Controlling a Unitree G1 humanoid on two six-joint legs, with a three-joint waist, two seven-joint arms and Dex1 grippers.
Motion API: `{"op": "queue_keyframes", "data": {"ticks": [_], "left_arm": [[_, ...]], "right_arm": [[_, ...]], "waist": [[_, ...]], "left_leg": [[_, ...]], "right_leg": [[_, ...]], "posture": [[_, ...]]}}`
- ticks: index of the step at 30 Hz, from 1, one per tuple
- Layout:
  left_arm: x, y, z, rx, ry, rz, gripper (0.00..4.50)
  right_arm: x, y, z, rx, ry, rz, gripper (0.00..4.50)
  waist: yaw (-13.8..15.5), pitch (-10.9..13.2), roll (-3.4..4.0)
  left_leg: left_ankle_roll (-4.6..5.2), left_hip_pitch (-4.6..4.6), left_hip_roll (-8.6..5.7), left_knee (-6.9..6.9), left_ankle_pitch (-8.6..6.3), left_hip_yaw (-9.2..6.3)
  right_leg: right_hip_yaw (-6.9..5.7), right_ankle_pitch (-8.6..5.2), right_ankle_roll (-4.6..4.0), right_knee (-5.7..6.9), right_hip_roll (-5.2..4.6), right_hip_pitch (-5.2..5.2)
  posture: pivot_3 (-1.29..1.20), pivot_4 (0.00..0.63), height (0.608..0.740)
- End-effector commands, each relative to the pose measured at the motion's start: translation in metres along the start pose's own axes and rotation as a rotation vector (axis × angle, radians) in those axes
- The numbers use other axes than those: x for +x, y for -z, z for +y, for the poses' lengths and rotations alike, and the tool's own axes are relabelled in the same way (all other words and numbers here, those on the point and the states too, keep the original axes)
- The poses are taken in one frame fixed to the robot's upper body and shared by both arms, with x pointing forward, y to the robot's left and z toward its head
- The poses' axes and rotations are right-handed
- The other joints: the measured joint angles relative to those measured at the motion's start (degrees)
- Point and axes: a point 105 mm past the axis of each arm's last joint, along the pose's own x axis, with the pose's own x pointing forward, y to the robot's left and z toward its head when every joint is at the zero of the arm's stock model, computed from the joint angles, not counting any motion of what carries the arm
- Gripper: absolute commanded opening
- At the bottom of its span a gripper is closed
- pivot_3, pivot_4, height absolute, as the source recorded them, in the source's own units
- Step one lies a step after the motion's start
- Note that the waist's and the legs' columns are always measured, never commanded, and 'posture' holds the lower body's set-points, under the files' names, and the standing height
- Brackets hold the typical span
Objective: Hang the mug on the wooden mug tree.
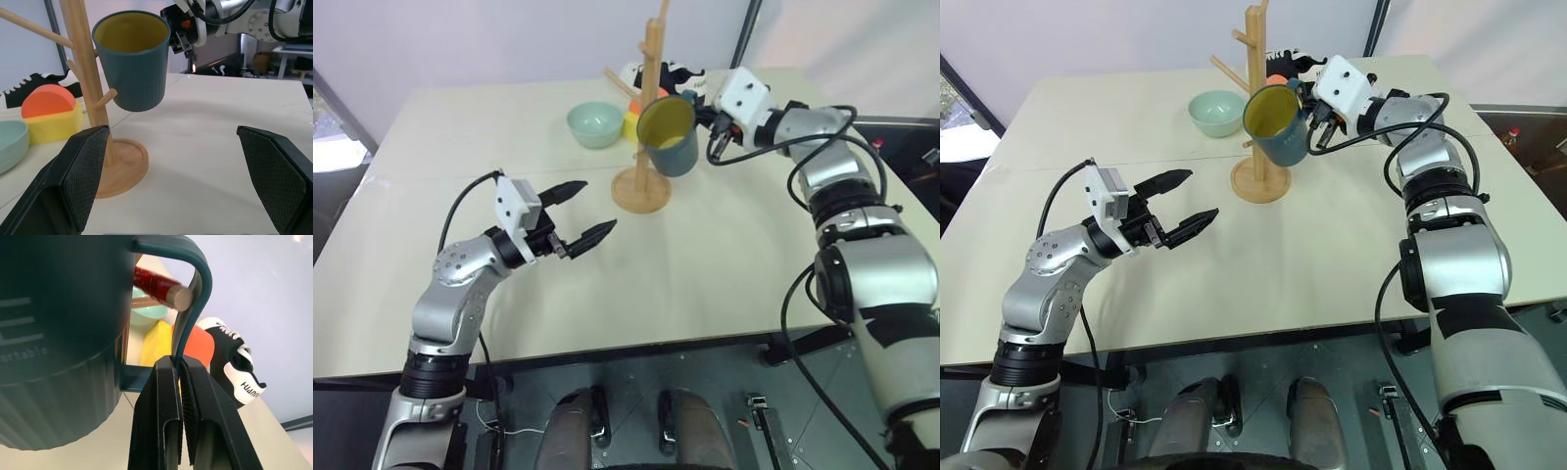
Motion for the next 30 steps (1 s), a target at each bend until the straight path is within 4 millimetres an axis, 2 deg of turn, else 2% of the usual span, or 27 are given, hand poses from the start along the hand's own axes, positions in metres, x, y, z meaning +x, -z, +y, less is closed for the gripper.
{"op": "queue_keyframes", "data": {"ticks": [1,3,6,8,11,14,16,18,20,21,23,27,30], "left_arm": [[0.000,-0.013,-0.002,0.031,0.008,-0.037,4.50],[0.000,-0.012,-0.002,0.031,0.007,-0.035,4.50],[0.000,-0.013,-0.001,0.033,0.005,-0.034,4.50],[0.000,-0.013,0.000,0.034,0.004,-0.033,4.50],[-0.002,-0.010,0.002,0.034,-0.016,-0.028,4.50],[-0.006,-0.007,0.007,0.018,-0.068,-0.030,4.50],[-0.012,0.001,0.017,-0.014,-0.154,-0.019,4.50],[-0.021,0.015,0.029,-0.033,-0.262,0.005,4.50],[-0.032,0.027,0.039,-0.049,-0.361,0.036,4.50],[-0.038,0.034,0.044,-0.065,-0.407,0.048,4.50],[-0.056,0.050,0.057,-0.075,-0.534,0.081,4.50],[-0.079,0.075,0.067,-0.081,-0.685,0.153,4.50],[-0.090,0.083,0.069,-0.079,-0.741,0.177,4.50]], "right_arm": [[0.001,-0.023,-0.011,-0.037,0.016,-0.056,0.33],[0.000,-0.023,-0.014,-0.039,0.036,-0.059,1.08],[-0.005,-0.026,-0.029,-0.066,0.121,-0.060,2.56],[-0.010,-0.027,-0.037,-0.080,0.167,-0.060,2.56],[-0.030,-0.022,-0.058,-0.055,0.298,-0.078,2.56],[-0.048,-0.009,-0.064,0.037,0.362,-0.126,2.56],[-0.063,0.012,-0.055,0.174,0.386,-0.174,2.56],[-0.076,0.037,-0.034,0.296,0.385,-0.185,2.56],[-0.084,0.051,-0.014,0.404,0.376,-0.197,2.56],[-0.088,0.057,-0.003,0.463,0.378,-0.204,2.56],[-0.096,0.075,0.034,0.572,0.353,-0.181,2.56],[-0.101,0.091,0.081,0.707,0.334,-0.151,2.56],[-0.099,0.093,0.099,0.761,0.319,-0.152,2.56]], "waist": [[-0.01,0.00,0.00],[0.00,0.00,0.00],[0.03,0.00,0.00],[0.04,0.00,0.00],[0.09,0.00,0.00],[0.13,-0.01,-0.01],[0.22,-0.07,-0.12],[0.27,-0.10,-0.16],[0.51,-0.10,-0.16],[0.48,-0.09,-0.14],[0.28,-0.08,-0.13],[0.02,-0.08,-0.12],[0.07,-0.08,-0.12]], "left_leg": [[0.00,0.00,0.00,0.00,0.00,0.00],[-0.01,0.00,0.00,0.00,0.01,0.00],[-0.02,0.00,0.00,0.01,0.01,0.00],[-0.03,0.00,-0.01,0.02,0.01,0.00],[-0.04,0.00,-0.01,0.02,0.01,0.01],[-0.04,-0.01,-0.02,0.00,0.01,0.01],[-0.02,0.01,-0.01,-0.02,0.01,0.00],[0.01,0.11,0.00,-0.01,0.01,-0.04],[0.11,0.15,0.00,-0.01,0.03,-0.08],[0.20,0.14,0.01,0.00,0.00,-0.07],[0.35,0.11,-0.01,0.04,-0.08,-0.05],[0.30,0.17,0.03,0.06,-0.12,-0.06],[0.28,0.17,0.06,0.07,-0.08,-0.06]], "right_leg": [[0.00,0.00,0.00,0.02,0.00,-0.01],[0.00,0.00,0.00,0.05,0.00,-0.02],[0.00,0.00,0.00,0.07,-0.01,-0.02],[0.01,0.00,0.00,0.08,-0.02,-0.02],[0.01,0.00,-0.01,0.07,-0.04,-0.03],[0.02,0.00,-0.01,0.06,-0.05,-0.05],[0.03,0.00,0.00,0.05,-0.05,-0.02],[0.02,0.00,0.00,0.05,-0.04,0.11],[0.00,0.00,0.00,0.05,-0.11,0.19],[0.01,0.00,0.00,0.10,-0.14,0.16],[0.03,0.00,0.00,0.27,-0.20,0.03],[0.03,0.00,-0.02,0.47,-0.23,-0.04],[0.04,0.03,-0.24,0.43,-0.24,-0.05]], "posture": [[0.00,0.150,0.740],[0.00,0.150,0.740],[0.00,0.150,0.740],[0.00,0.150,0.740],[0.00,0.150,0.740],[0.00,0.150,0.740],[0.00,0.150,0.740],[0.00,0.150,0.740],[0.00,0.150,0.740],[0.00,0.150,0.740],[0.00,0.150,0.740],[0.00,0.150,0.740],[0.00,0.150,0.740]]}}
